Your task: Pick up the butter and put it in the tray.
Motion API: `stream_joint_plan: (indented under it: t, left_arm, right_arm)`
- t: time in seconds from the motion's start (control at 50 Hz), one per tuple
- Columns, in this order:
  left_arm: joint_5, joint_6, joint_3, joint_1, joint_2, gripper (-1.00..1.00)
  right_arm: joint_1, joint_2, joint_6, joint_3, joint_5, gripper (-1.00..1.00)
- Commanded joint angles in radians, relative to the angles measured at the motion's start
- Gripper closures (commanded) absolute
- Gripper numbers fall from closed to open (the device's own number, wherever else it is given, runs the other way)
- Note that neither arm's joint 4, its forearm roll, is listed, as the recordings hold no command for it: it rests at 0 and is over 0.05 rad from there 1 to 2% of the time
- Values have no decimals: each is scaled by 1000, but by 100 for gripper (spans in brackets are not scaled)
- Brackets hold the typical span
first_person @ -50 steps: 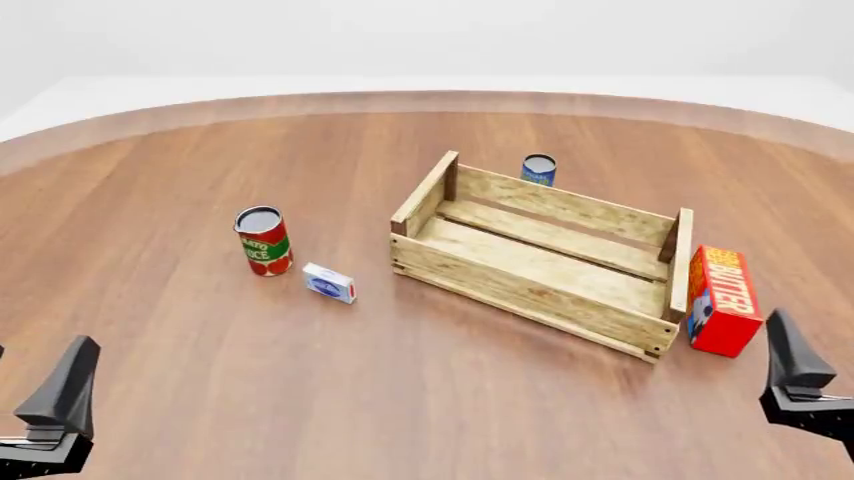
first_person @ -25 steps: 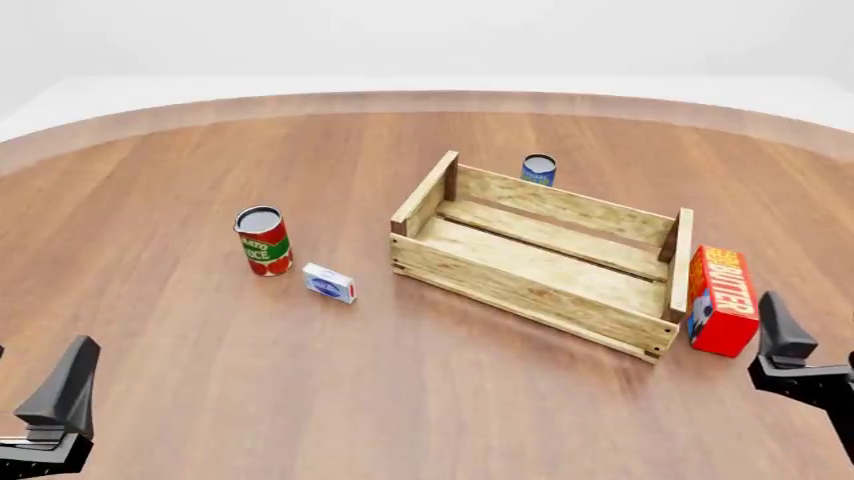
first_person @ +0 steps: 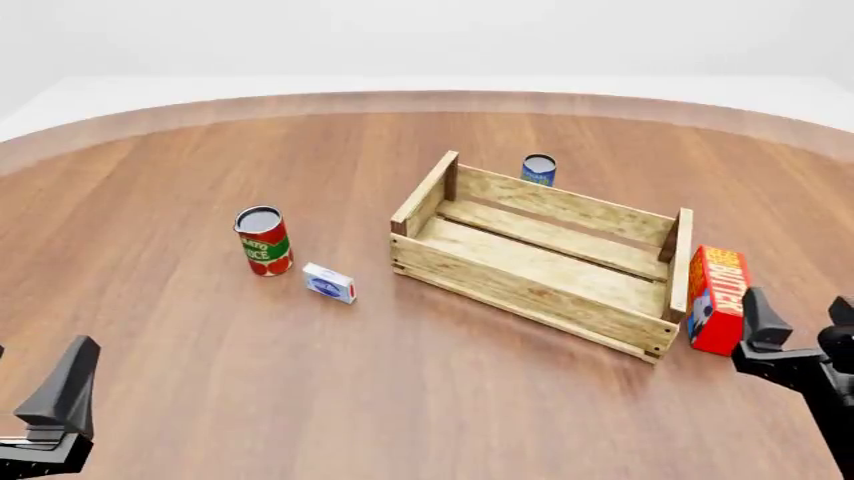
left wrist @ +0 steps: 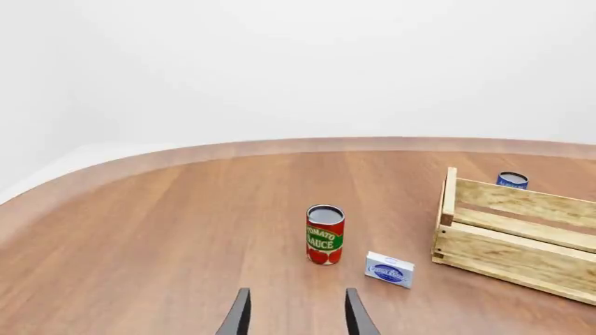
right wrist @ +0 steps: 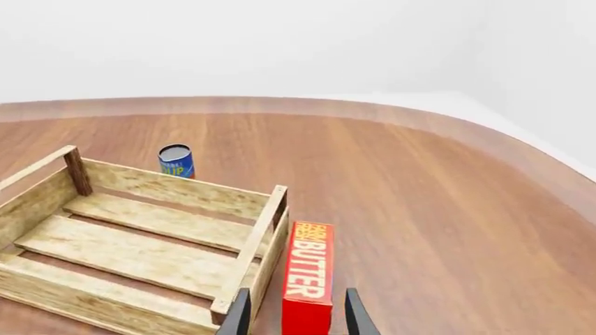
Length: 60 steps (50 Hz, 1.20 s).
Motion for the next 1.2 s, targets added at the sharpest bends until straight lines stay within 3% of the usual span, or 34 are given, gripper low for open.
stream_joint_plan:
  t: [0.02,0.26,0.54,1.2]
  left_arm:
    - [0,0,0,0,0,-100]
    - [0,0,0,0,0,-100]
    - [0,0,0,0,0,-100]
    - [0,0,0,0,0,-100]
  right_arm:
    - [-10,114,-1,0,-97,-100]
    - [-31,255,25,0,-213,-100]
    - [-29,403,18,0,-336,-100]
    - [-32,451,13,-3,-358,-100]
